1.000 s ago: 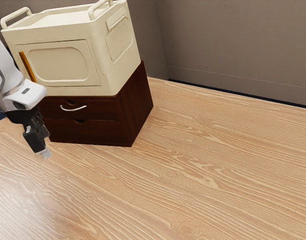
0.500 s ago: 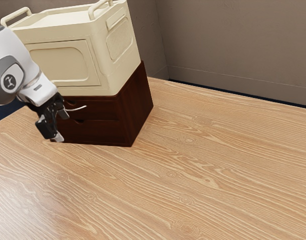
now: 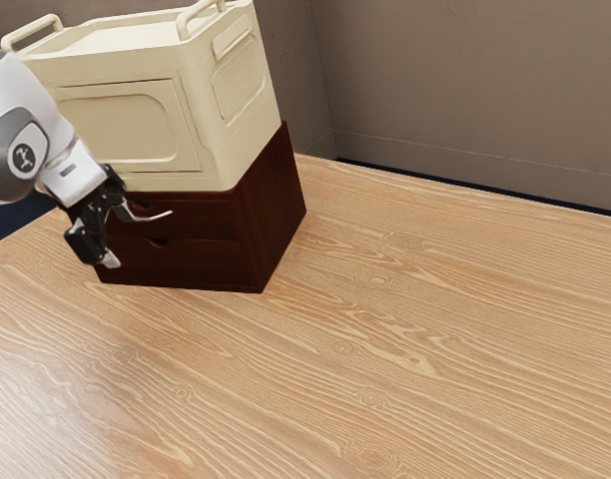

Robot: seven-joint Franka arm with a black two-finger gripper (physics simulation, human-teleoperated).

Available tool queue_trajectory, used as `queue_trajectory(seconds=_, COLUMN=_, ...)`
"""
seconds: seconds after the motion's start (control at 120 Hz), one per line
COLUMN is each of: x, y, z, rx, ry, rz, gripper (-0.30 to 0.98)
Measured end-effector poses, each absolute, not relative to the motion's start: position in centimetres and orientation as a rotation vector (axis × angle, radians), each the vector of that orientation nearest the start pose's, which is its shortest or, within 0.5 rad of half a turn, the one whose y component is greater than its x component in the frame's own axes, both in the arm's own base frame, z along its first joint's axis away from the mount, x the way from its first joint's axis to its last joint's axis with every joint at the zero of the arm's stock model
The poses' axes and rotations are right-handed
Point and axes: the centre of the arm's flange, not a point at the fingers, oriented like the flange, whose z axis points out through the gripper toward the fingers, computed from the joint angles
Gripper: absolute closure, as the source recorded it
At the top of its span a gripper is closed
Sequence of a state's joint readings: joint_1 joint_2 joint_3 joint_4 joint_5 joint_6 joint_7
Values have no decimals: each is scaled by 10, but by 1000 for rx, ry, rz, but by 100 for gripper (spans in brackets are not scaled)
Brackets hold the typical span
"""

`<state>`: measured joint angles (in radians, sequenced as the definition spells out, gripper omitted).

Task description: Pull the drawer handle with one arm to open the drawer

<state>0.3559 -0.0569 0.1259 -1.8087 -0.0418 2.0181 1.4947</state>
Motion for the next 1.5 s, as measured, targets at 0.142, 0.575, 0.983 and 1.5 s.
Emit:
queue_trajectory(seconds=0.142, x=508, y=285, z=585, rx=-2572, ry=1387, rz=-273, gripper=0)
queue_trajectory(seconds=0.575, x=553, y=285, z=570, rx=-2517, ry=1484, rz=-267, gripper=0)
queue_trajectory(seconds=0.983, x=553, y=297, z=558, rx=-2522, ry=1492, rz=-254, gripper=0)
queue_trajectory(seconds=1.5, x=552, y=303, z=551, rx=-2539, ry=1499, rz=-273, gripper=1)
